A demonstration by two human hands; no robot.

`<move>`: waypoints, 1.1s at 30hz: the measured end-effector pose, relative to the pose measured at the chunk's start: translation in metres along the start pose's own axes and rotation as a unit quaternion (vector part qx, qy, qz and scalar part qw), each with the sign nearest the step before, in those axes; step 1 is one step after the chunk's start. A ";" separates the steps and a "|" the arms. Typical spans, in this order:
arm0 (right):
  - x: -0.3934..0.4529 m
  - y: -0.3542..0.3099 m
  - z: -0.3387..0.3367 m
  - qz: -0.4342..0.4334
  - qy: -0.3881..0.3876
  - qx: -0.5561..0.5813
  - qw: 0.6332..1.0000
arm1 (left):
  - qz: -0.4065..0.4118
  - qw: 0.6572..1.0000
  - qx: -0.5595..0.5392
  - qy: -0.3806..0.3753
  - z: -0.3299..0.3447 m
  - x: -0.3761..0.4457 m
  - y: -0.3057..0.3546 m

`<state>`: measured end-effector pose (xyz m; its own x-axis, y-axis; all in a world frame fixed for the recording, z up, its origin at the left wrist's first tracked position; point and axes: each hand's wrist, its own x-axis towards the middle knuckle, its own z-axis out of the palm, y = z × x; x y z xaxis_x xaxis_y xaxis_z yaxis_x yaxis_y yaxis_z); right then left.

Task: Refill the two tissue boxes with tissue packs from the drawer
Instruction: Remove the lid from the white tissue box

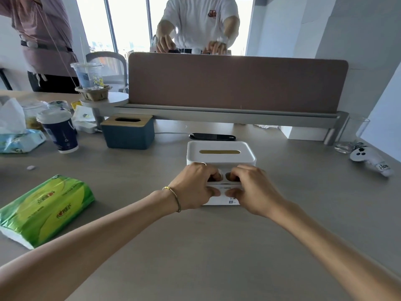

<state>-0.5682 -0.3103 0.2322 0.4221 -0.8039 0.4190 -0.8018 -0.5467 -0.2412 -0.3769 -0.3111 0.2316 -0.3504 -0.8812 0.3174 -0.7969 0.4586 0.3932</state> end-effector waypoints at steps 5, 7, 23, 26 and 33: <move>0.000 0.001 0.000 -0.004 -0.001 -0.003 1.000 | -0.005 1.000 0.008 0.007 0.001 -0.002 0.002; 0.000 0.001 0.000 -0.006 0.002 -0.005 1.000 | -0.005 1.000 0.009 0.009 0.002 -0.002 0.002; -0.001 -0.002 -0.004 0.007 -0.017 -0.031 0.999 | -0.008 1.000 -0.011 -0.019 -0.013 0.008 0.007; -0.002 -0.005 -0.007 0.019 -0.012 -0.009 1.000 | -0.022 0.999 -0.030 0.003 -0.016 0.009 0.008; 0.003 0.001 -0.017 -0.023 0.006 0.027 0.999 | 0.017 1.000 -0.019 0.003 -0.030 0.007 0.009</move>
<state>-0.5750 -0.3093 0.2482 0.4527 -0.7746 0.4418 -0.7576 -0.5954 -0.2676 -0.3713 -0.3100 0.2635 -0.3744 -0.8644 0.3355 -0.7652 0.4924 0.4147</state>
